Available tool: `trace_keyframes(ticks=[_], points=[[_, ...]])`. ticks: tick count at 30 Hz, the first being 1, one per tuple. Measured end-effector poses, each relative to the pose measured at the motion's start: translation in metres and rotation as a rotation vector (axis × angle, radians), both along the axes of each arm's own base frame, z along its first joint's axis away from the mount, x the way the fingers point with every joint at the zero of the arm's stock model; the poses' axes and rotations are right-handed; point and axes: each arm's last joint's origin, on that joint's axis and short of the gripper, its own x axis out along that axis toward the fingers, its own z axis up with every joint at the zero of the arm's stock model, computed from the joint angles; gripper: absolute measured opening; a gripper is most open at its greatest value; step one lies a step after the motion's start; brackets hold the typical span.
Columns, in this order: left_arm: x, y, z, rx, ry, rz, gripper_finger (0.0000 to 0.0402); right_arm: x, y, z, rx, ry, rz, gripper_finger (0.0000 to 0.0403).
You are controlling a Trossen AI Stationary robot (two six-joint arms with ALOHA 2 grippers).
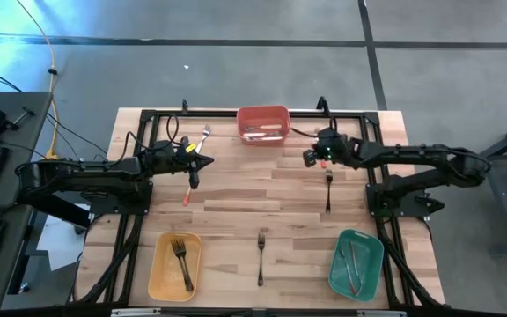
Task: Sort silverware by color (type)
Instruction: Put the top orange fork into the green bin
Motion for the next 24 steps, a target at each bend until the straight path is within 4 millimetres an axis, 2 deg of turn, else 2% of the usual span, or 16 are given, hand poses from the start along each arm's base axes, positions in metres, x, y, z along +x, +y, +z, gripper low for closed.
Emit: trace_keyframes(ticks=[4,11,21,24], points=[[0.000,0.000,0.000,-0.003,0.004,0.000,0.0000,-0.011,-0.007,-0.012,0.088,0.067,-0.137,0.0000],[0.000,0.000,-0.001,-0.009,0.004,0.002,0.0000,-0.018,-0.022,-0.025,0.136,0.135,-0.222,0.0007],[0.000,0.000,-0.001,-0.010,0.004,0.001,0.0000,-0.014,-0.041,-0.054,0.206,0.193,-0.253,0.0111],[0.000,0.000,-0.001,-0.010,0.004,0.002,0.0000,-0.010,-0.046,-0.061,0.193,0.185,-0.246,0.0129]])
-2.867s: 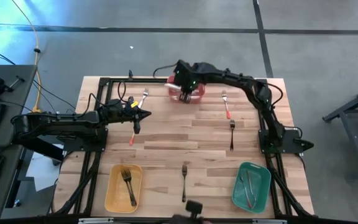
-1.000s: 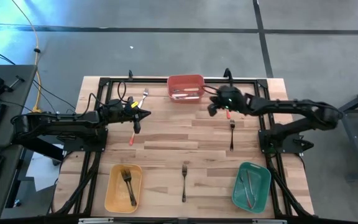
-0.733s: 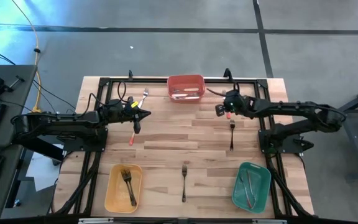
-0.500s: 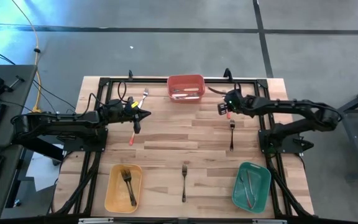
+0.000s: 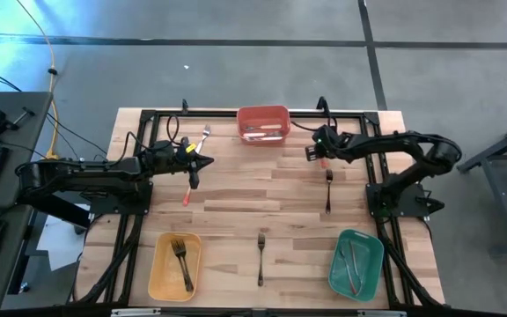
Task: Sort silverware by color (type)
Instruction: Put the top orange fork into the green bin
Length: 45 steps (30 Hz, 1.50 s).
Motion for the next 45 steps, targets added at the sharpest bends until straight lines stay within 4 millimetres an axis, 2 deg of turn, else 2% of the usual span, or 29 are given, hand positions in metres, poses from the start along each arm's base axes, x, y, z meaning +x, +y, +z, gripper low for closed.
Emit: trace_keyframes(ticks=[7,12,16,19,21,24,28,33,40,45], points=[[0.000,0.000,0.000,0.000,0.000,0.000,0.0000,0.003,-0.011,-0.011,-0.020,-0.010,-0.032,0.0122],[0.000,0.000,0.000,0.000,0.000,0.000,0.0000,0.005,-0.015,-0.020,-0.026,0.030,-0.023,0.0068],[0.000,0.000,0.000,0.005,0.003,-0.002,0.0000,0.006,-0.014,-0.017,-0.040,0.021,0.011,0.0011],[0.000,0.000,0.000,0.008,0.004,-0.002,0.0000,0.005,-0.009,-0.006,-0.024,0.011,0.044,0.0009],[0.000,0.000,0.000,0.009,0.004,0.000,0.0000,0.005,-0.003,0.005,-0.002,0.002,0.065,0.0006],[0.000,0.000,0.000,0.009,0.005,0.000,0.0000,0.006,0.006,0.033,-0.018,-0.044,0.064,0.0002],[0.000,0.000,0.000,0.008,0.005,0.000,0.0000,0.002,0.031,0.069,0.016,-0.084,0.046,0.0001],[0.000,0.000,0.000,0.008,0.005,-0.001,0.0000,-0.007,0.074,0.117,0.096,-0.124,0.027,0.0000],[0.000,0.000,0.000,0.006,0.004,-0.005,0.0000,-0.019,0.138,0.184,0.256,-0.188,0.111,0.0000],[0.000,0.000,0.000,0.005,0.004,-0.004,0.0000,-0.034,0.172,0.219,0.377,-0.211,0.156,0.0000]])
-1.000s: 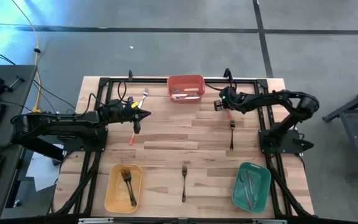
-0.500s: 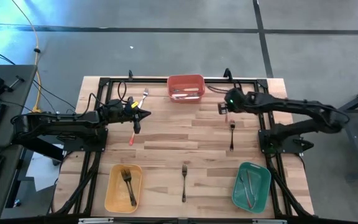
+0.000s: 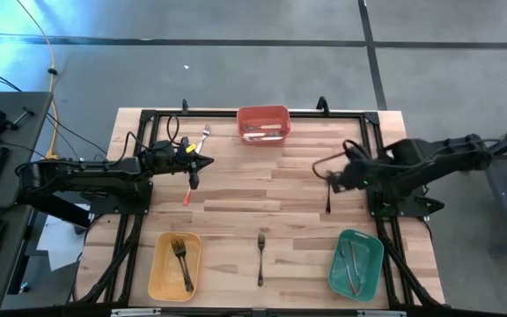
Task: Sort silverware by color (type)
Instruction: Put the top orange fork into the green bin
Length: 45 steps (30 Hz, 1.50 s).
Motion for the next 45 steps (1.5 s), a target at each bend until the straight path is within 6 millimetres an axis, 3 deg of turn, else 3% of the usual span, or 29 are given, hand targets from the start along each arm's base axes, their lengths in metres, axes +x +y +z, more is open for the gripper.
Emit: trace_keyframes(ticks=[5,12,18,24,29,38,42,45], points=[[0.000,0.000,0.000,-0.005,-0.004,0.001,0.0000,-0.011,0.029,0.009,0.238,0.035,0.055,0.0000],[0.000,0.000,0.000,-0.006,-0.003,0.001,0.0000,-0.013,0.072,-0.001,0.445,0.216,0.060,0.0000],[0.000,0.000,0.000,-0.008,-0.004,0.002,0.0000,0.009,0.117,-0.025,0.434,0.283,0.090,0.0000],[0.000,0.000,0.000,-0.008,-0.004,0.002,0.0000,0.032,0.150,-0.062,0.425,0.449,0.159,0.0000],[0.000,0.000,0.000,-0.019,-0.007,-0.002,0.0000,0.038,0.156,-0.083,0.363,0.553,0.152,0.0000],[0.000,0.000,0.000,-0.033,-0.011,0.000,0.0000,0.034,0.142,-0.133,0.443,0.618,0.194,0.0000],[0.000,0.000,0.000,-0.033,-0.012,0.001,0.0000,0.036,0.136,-0.134,0.466,0.645,0.237,0.0000],[0.000,0.000,0.001,-0.031,-0.016,0.000,0.0000,0.037,0.130,-0.119,0.454,0.662,0.241,0.0000]])
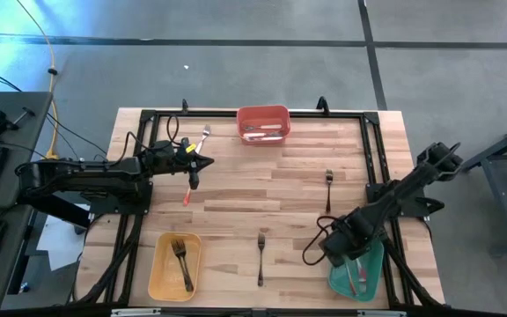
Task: Sort silverware by color (type)
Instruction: Put the top orange fork into the green bin
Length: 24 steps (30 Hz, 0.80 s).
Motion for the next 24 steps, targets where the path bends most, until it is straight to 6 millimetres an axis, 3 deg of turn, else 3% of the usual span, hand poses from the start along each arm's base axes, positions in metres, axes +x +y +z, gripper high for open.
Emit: trace_keyframes(ticks=[6,17,20,24], points=[[0.000,0.000,0.000,0.000,-0.001,-0.001,0.0000,0.001,-0.008,0.032,-0.038,-0.035,-0.018,0.0008],[0.000,0.000,0.000,-0.002,0.003,-0.001,0.0000,0.014,-0.005,0.031,-0.003,-0.140,-0.051,0.0090],[0.000,0.000,0.000,-0.002,0.003,-0.001,0.0000,0.017,-0.002,0.039,0.021,-0.207,0.021,0.0097],[0.000,0.000,0.000,-0.002,0.003,-0.001,0.0000,0.016,0.012,0.034,0.013,-0.315,0.203,0.0090]])
